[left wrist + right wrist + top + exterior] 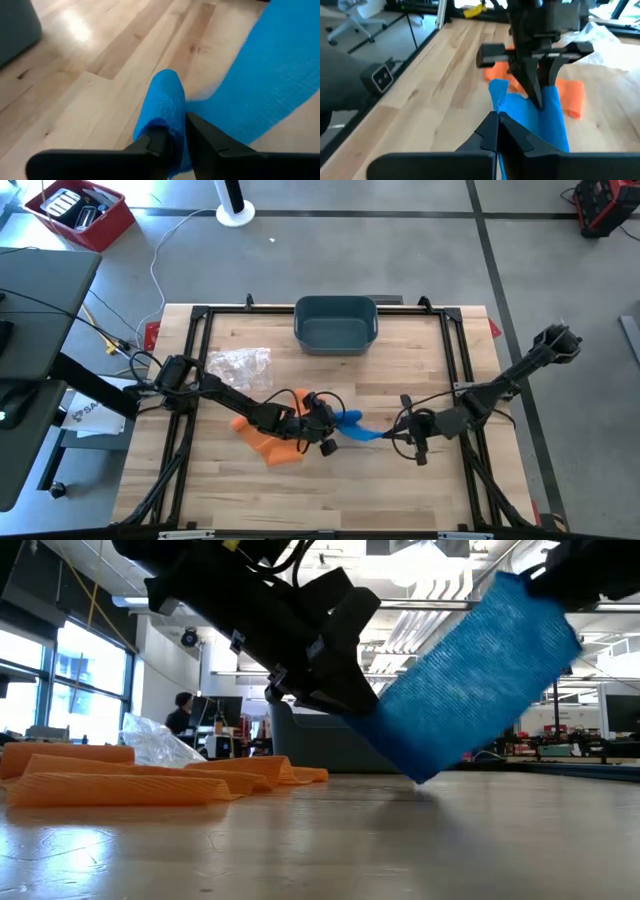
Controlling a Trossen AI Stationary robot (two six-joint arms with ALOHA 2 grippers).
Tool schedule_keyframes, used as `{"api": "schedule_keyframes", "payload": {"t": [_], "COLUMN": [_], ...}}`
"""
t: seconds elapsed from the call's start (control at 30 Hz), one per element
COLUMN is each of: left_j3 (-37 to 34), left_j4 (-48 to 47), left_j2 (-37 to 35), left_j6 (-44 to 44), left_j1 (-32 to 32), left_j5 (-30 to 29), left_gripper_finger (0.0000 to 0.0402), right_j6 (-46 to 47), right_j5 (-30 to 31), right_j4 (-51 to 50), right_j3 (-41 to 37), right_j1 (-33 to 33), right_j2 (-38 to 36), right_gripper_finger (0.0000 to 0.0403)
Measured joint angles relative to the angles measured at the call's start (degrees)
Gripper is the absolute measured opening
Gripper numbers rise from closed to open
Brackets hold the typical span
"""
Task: Roll bandage
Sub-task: Roll the blue bandage
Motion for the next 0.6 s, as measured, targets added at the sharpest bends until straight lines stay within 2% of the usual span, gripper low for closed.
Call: {"api": "schedule_keyframes", "payload": {"t": [0.37, 0.6], "left_j3": [0.0, 0.0], "left_j4": [-1.7, -1.9], "left_j2": [-0.2, -0.2], "left_j6": [6.5, 11.2], "left_j1": [0.8, 1.7], "left_j5": [5.0, 11.1], "left_gripper_finger": [0.0126, 0.0175], "right_j6": [0.0, 0.0], "right_j5": [-0.3, 2.2], "right_j4": [0.3, -0.2], "right_j3": [0.0, 0.0], "right_j1": [0.0, -0.1], "right_j2": [2.7, 2.7], "right_gripper_finger": [0.0, 0.0]}}
